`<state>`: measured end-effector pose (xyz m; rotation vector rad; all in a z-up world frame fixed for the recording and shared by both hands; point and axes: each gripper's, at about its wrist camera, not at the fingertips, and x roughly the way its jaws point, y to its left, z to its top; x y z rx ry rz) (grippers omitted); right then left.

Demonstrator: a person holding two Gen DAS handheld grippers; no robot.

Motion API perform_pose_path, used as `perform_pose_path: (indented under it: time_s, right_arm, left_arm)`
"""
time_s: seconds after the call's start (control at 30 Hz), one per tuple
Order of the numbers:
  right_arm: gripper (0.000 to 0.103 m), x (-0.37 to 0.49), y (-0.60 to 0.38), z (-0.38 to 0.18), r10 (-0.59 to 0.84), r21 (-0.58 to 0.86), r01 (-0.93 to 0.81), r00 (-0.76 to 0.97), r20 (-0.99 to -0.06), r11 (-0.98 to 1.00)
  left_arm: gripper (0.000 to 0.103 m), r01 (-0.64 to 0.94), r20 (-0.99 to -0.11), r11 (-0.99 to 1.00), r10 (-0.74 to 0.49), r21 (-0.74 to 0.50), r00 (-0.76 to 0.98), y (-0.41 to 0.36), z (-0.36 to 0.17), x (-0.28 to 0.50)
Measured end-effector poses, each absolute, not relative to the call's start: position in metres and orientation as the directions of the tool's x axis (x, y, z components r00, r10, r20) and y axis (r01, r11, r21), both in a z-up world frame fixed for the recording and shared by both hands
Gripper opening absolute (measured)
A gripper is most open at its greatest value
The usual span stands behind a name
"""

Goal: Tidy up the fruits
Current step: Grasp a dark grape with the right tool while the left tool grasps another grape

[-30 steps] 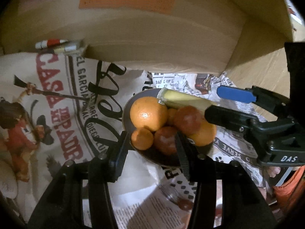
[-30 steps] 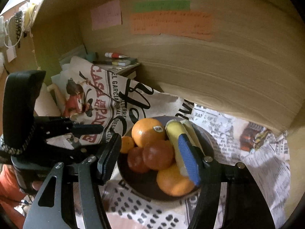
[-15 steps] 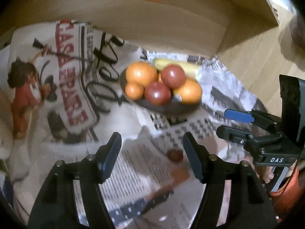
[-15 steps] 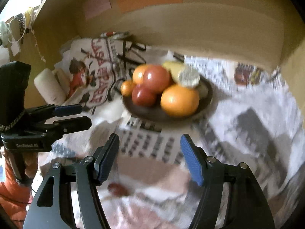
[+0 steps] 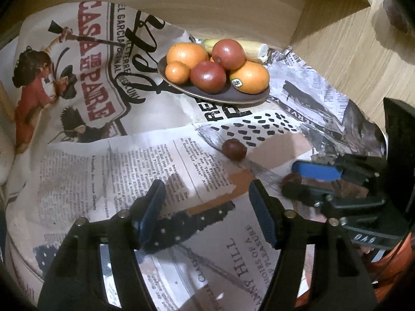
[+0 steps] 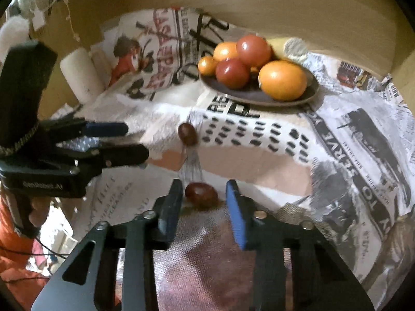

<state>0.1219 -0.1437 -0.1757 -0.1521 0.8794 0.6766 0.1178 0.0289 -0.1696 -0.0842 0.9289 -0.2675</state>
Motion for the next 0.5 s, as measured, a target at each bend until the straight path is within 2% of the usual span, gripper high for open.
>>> perform_pose_path:
  time_s: [0.1,0.2,0.37,0.5]
  right_arm:
    - [0.023,0.12,-0.143,-0.174,0.483,0.137,-0.609,0.451,-0.751,0.781]
    - [0.023,0.121,-0.145,-0.174,0.485,0.141,-0.608,0.45,-0.75,0.781]
    - [0.023,0.125,-0.148,-0.164,0.482,0.127,-0.605,0.471,-0.739,0.786]
    - [0.023,0.133,-0.159,-0.154,0.477,0.126,-0.584,0.499,-0.724,0.802]
  left_arm:
    - [0.067,0.204,-0.782,0.961,-0.273,-0.189,0.561,0.026,-0.171,0.122]
    - [0.066,0.223,-0.784,0.956,-0.286,-0.192,0.551,0.02,-0.171,0.128]
    - [0.053,0.258,-0.795,0.945,-0.31,-0.199,0.522,0.006,-0.173,0.145]
    - [0.046,0.28,-0.803,0.948,-0.285,-0.153,0.523,-0.006,-0.176,0.157]
